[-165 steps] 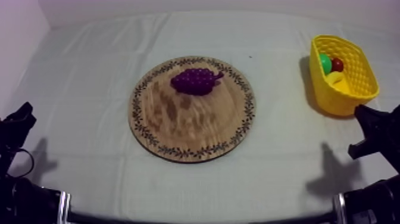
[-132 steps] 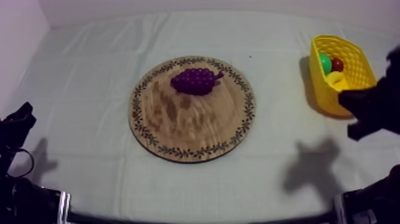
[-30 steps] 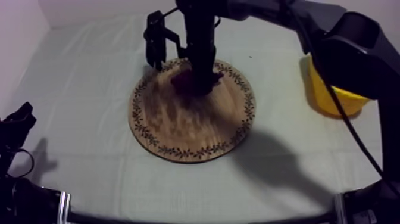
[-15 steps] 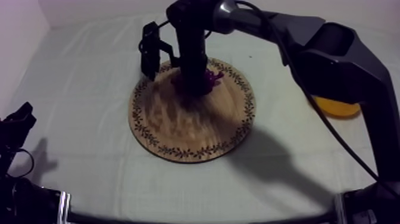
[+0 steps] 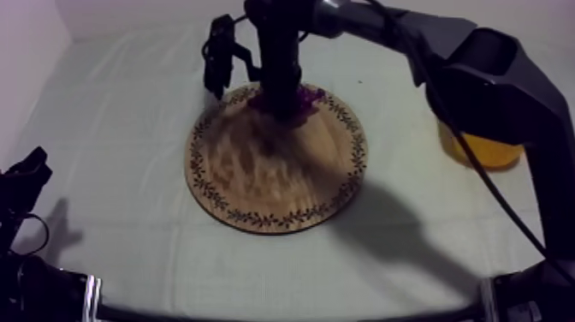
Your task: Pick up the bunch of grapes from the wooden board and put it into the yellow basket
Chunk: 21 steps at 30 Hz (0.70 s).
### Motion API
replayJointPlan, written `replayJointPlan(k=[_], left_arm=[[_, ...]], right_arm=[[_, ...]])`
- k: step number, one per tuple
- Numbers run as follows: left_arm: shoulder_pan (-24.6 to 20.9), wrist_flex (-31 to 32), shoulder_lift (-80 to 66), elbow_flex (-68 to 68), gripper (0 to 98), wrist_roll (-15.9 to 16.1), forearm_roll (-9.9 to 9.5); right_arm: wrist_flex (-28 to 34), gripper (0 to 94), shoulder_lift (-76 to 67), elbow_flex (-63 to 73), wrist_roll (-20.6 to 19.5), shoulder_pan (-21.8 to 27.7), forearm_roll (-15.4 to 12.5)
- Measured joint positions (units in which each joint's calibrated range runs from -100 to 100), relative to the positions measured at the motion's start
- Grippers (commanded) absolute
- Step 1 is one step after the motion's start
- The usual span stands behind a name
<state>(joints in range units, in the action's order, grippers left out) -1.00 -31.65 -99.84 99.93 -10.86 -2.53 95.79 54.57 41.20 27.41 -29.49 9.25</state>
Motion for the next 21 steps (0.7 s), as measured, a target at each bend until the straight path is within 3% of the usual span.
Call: replayJointPlan(k=[21], left_arm=[[0.0, -0.09, 0.0, 0.0, 0.0, 0.0, 0.0]], right_arm=[[2.01, 35.0, -22.85, -5.87, 0.42, -1.07, -0.11]])
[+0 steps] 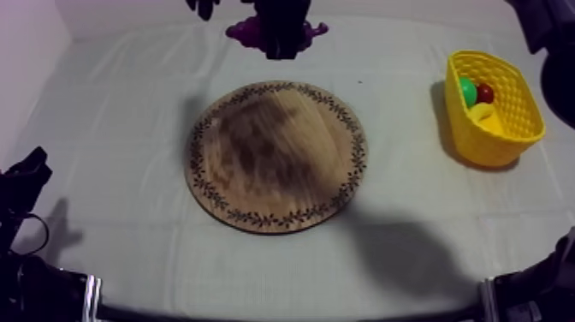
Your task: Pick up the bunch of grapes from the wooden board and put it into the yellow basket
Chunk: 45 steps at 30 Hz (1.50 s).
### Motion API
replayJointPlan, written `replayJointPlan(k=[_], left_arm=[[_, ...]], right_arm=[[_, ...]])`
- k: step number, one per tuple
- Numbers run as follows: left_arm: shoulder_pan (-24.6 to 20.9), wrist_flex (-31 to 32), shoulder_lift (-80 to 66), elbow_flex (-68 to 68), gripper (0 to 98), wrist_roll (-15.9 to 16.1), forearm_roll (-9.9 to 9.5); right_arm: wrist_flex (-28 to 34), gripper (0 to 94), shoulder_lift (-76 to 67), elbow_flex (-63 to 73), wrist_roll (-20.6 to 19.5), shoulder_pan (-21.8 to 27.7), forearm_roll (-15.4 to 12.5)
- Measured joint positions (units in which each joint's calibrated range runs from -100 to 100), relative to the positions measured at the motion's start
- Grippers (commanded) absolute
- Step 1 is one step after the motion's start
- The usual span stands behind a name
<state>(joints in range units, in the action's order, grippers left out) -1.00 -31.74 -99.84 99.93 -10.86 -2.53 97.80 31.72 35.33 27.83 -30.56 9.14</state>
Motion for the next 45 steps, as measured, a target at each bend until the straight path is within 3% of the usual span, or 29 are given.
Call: replayJointPlan(k=[11, 16, 36, 45], left_arm=[[0.0, 0.0, 0.0, 0.0, 0.0, 0.0, 0.0], [0.0, 0.0, 0.0, 0.0, 0.0, 0.0, 0.0], [0.0, 0.09, 0.0, 0.0, 0.0, 0.0, 0.0], [0.0, 0.09, 0.0, 0.0, 0.0, 0.0, 0.0]], right_arm=[[-0.44, 35.0, -6.67, -8.09, -3.49, 4.47, -0.31], [-0.36, 34.6, -10.31, -13.36, -5.18, 8.87, -0.36], [-3.19, 36.9, -20.09, -34.16, -5.27, 29.26, 0.72], [-5.25, 38.2, -20.32, -40.67, -6.6, 32.71, 1.36]])
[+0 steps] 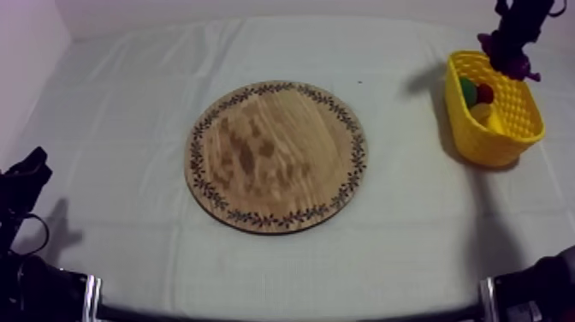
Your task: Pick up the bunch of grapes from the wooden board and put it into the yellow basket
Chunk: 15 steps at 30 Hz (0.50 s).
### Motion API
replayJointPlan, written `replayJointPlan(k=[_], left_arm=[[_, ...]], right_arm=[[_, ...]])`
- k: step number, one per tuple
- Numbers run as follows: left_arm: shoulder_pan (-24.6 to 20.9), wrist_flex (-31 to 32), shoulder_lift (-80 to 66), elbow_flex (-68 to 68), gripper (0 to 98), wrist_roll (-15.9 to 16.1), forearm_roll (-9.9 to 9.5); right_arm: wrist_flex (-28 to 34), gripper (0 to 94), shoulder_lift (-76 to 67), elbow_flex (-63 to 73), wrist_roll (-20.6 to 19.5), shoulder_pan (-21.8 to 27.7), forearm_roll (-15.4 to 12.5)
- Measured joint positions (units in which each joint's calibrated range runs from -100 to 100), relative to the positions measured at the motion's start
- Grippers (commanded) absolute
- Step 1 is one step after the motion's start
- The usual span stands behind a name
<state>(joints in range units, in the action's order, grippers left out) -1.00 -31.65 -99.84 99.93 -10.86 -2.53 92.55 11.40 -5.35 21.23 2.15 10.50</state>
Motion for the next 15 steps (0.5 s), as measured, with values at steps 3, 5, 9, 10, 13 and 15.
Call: replayJointPlan(k=[3, 5, 9, 10, 13, 15], left_arm=[[0.0, 0.0, 0.0, 0.0, 0.0, 0.0, 0.0], [0.0, 0.0, 0.0, 0.0, 0.0, 0.0, 0.0], [0.0, 0.0, 0.0, 0.0, 0.0, 0.0, 0.0], [0.0, 0.0, 0.0, 0.0, 0.0, 0.0, 0.0], [0.0, 0.0, 0.0, 0.0, 0.0, 0.0, 0.0], [0.0, 0.0, 0.0, 0.0, 0.0, 0.0, 0.0]], right_arm=[[-0.67, 39.8, 1.39, -1.78, -0.67, -0.06, -0.3], [-1.55, 42.5, 2.52, -2.87, -1.29, -0.06, -0.46], [-3.68, 49.5, 6.01, -4.74, -2.99, 0.32, -0.26], [-3.9, 51.6, 6.78, -4.79, -3.25, 0.46, -0.26], [-4.75, 59.4, 9.4, -3.75, -4.47, 1.18, -0.36], [-4.66, 64.7, 10.6, -2.75, -4.81, 1.44, -0.44]])
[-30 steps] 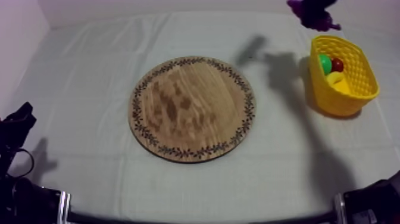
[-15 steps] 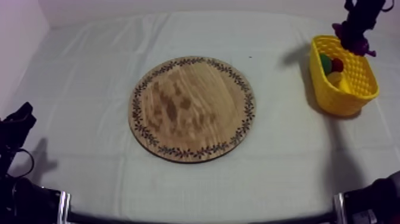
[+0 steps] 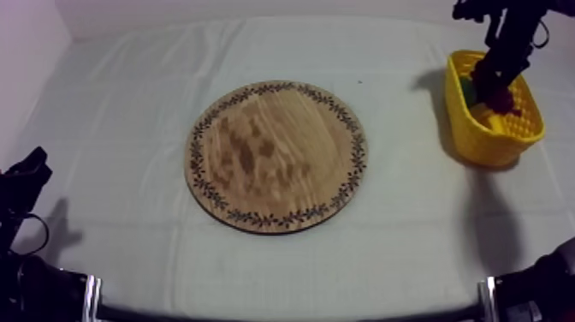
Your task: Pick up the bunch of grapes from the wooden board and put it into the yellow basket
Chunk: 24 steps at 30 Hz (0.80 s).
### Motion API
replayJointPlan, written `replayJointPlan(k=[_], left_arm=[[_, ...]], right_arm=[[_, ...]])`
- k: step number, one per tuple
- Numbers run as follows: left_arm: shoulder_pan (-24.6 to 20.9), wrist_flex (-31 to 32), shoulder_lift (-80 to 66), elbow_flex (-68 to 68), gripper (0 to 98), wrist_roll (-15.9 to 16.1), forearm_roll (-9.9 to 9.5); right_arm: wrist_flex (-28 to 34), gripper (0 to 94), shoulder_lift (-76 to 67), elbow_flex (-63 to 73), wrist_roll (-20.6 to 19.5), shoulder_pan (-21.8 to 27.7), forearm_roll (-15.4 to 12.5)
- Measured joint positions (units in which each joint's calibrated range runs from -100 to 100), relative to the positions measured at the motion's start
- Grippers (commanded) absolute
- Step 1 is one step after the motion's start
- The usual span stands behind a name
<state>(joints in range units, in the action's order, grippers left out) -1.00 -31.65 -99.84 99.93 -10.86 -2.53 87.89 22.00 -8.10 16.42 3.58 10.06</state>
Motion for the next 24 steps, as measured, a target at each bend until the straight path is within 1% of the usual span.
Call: replayJointPlan(k=[3, 5, 8, 10, 15, 22, 24], left_arm=[[0.0, 0.0, 0.0, 0.0, 0.0, 0.0, 0.0], [0.0, 0.0, 0.0, 0.0, 0.0, 0.0, 0.0], [0.0, 0.0, 0.0, 0.0, 0.0, 0.0, 0.0], [0.0, -0.08, 0.0, 0.0, 0.0, 0.0, 0.0], [0.0, -0.08, 0.0, 0.0, 0.0, 0.0, 0.0], [0.0, -0.08, 0.0, 0.0, 0.0, 0.0, 0.0], [0.0, -0.08, 0.0, 0.0, 0.0, 0.0, 0.0]], right_arm=[[-0.07, 71.6, 0.76, 0.89, -0.49, 0.12, 0.01], [-0.04, 74.5, 0.54, 1.2, -0.6, 0.12, -0.12], [-0.04, 74.1, -0.41, 1.28, -0.81, -0.01, -0.12], [-0.22, 69.4, -1.69, 0.81, -1.21, -0.16, 0.1], [-2.49, 52.8, -7.05, -1.67, -2.67, -0.65, 0.49], [-8.88, 33.8, -18.73, -10.87, -4.68, -2.27, 0.49], [-11.25, 30.5, -22.94, -14.41, -5.31, -2.94, 0.63]])
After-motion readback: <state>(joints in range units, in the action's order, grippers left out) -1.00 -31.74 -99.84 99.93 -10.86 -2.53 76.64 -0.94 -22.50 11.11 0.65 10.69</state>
